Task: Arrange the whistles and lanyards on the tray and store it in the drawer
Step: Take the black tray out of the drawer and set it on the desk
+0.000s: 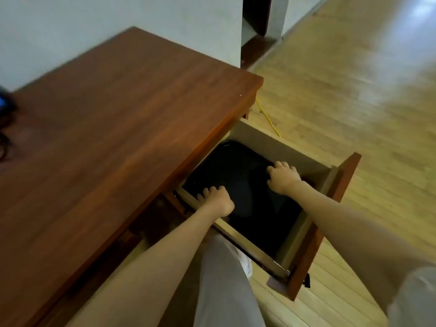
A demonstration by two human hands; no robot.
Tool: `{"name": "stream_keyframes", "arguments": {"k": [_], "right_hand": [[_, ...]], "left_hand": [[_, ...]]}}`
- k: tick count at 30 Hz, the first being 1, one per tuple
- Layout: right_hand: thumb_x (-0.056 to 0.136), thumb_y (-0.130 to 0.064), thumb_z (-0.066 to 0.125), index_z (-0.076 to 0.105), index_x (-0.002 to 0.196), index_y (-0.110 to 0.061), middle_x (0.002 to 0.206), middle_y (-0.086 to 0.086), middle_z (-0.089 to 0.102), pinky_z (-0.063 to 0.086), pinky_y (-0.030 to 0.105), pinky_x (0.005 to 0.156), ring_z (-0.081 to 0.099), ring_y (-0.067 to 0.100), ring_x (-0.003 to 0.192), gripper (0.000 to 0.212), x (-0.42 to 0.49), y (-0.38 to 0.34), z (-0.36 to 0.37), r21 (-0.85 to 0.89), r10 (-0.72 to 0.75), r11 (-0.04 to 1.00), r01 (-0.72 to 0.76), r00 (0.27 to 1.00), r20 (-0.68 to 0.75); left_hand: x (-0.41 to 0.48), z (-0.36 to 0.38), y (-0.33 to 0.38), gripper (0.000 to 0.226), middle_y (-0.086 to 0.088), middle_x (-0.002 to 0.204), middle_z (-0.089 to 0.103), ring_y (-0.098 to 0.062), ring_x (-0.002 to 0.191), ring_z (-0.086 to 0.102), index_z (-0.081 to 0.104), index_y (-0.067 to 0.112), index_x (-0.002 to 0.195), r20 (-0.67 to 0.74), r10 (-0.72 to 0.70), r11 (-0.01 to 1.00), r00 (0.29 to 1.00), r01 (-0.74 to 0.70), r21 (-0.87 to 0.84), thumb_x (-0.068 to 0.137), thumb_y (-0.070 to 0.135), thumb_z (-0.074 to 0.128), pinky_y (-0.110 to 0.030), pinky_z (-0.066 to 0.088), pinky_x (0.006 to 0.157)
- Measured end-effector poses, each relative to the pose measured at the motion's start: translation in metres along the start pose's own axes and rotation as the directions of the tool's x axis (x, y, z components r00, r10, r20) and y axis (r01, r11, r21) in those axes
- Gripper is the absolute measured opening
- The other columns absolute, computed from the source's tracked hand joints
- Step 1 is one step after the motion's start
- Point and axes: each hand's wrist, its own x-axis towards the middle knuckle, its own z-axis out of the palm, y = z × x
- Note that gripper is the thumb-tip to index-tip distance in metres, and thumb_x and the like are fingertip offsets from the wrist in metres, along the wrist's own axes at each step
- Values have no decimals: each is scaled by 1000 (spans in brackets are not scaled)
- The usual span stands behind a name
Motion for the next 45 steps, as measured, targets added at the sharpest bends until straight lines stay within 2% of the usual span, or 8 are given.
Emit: {"name": "stream_keyframes", "arguments": {"k": [3,9,13,17,22,29,36,45], "right_hand": [[95,-30,46,31,145,-14,148,15,28,25,49,112,24,33,138,54,12,11,14,-74,32,997,-26,997,75],[92,-22,51,8,150,-19,156,16,6,20,54,114,13,38,142,72,29,31,35,34,111,993,-115,989,98],[91,-23,54,-5,150,-20,156,16,5,20,56,114,14,39,141,83,37,34,43,124,165,974,-187,971,171],[93,-25,49,-11,150,-20,156,15,7,21,58,112,11,38,142,82,44,34,55,152,188,966,-210,971,150],[92,-12,48,-7,150,-17,153,19,10,22,62,110,14,42,139,80,47,29,54,138,211,964,-228,969,127],[91,-17,51,-2,149,-17,147,22,15,29,59,106,22,44,132,79,38,22,48,152,258,950,-272,960,107],[90,-16,48,17,147,-19,146,22,23,27,57,105,25,43,132,64,24,29,12,215,326,914,-344,938,115],[94,-23,41,40,137,-13,146,22,27,25,51,107,23,41,133,43,-30,15,-45,281,395,871,-403,915,88]], "left_hand": [[11,4,7,56,-17,146,35,-36,138,24,24,8,143,1,-66,979,998,64,192,92,23,41,-52,5,115],[41,29,10,78,-23,138,44,-37,129,39,-16,1,145,109,-156,988,982,154,24,92,18,39,-47,17,115],[58,34,15,76,-23,146,31,-39,130,40,-10,7,148,108,-211,922,971,235,-309,93,9,44,-45,34,108],[59,40,17,75,-19,154,1,-37,130,37,-10,5,147,39,-294,883,955,287,-370,93,2,42,-37,40,97],[59,51,24,74,-16,155,-10,-37,132,32,-7,11,147,-29,-359,811,933,296,-505,92,-5,39,-36,41,98],[59,57,22,85,-12,154,-23,-40,135,30,-12,22,148,-44,-405,671,913,264,-693,89,-10,41,-42,44,102],[35,46,35,85,-17,153,2,-36,134,31,5,19,147,-198,-393,684,898,141,-716,83,-12,52,-42,45,101],[-1,11,12,61,-20,147,28,-35,130,39,11,7,146,-197,-348,602,916,57,-796,92,-5,38,-40,39,103]]}}
